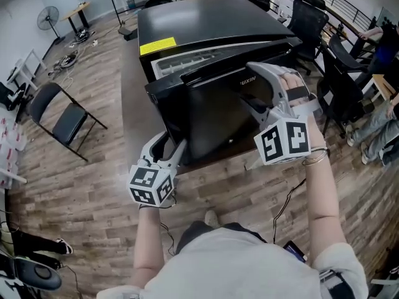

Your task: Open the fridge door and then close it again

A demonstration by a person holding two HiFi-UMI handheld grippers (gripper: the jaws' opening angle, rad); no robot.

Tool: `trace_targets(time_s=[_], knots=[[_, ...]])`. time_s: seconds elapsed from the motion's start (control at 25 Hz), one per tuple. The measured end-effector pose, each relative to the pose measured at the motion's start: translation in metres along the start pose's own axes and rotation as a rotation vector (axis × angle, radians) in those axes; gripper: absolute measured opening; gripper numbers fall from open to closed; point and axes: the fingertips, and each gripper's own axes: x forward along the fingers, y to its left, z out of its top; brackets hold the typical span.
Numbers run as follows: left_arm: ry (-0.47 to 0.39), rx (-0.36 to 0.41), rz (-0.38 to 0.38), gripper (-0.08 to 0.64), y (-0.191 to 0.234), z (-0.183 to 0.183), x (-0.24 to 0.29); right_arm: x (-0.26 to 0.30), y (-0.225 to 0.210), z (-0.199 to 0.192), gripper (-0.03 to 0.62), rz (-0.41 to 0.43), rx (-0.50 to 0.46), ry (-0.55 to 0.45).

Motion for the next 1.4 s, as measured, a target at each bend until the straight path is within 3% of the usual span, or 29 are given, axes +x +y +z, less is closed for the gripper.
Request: trace_targets(time_s=[0.12, 0.52, 0.88, 1.2, 1.4], knots=[[-0.004, -0.013, -0.007, 0.204, -0.014, -0.003, -0.01, -0.018, 0.005, -0.003, 0.321, -0.038, 0.056, -0.008], [0.032, 0.003, -0.053, 0.204, -0.085, -0.015, -0.045, -0.095, 0.047, -0.012, 0.242, -0.034, 0.193, -0.031], [0.046, 0.035, -0.119, 0.186, -0.148, -0.03, -0.064, -0.165, 0.083, -0.009, 0.011, -0.039, 0.354, -0.08], [0.049, 0.047, -0.128, 0.14, -0.18, -0.036, -0.075, -0.209, 0.117, -0.004, 0.0, -0.039, 0.437, -0.063], [0.044, 0.053, -0.167, 0.124, -0.201, -0.039, -0.079, -0.229, 0.137, 0.0, 0.014, -0.024, 0.557, -0.073]])
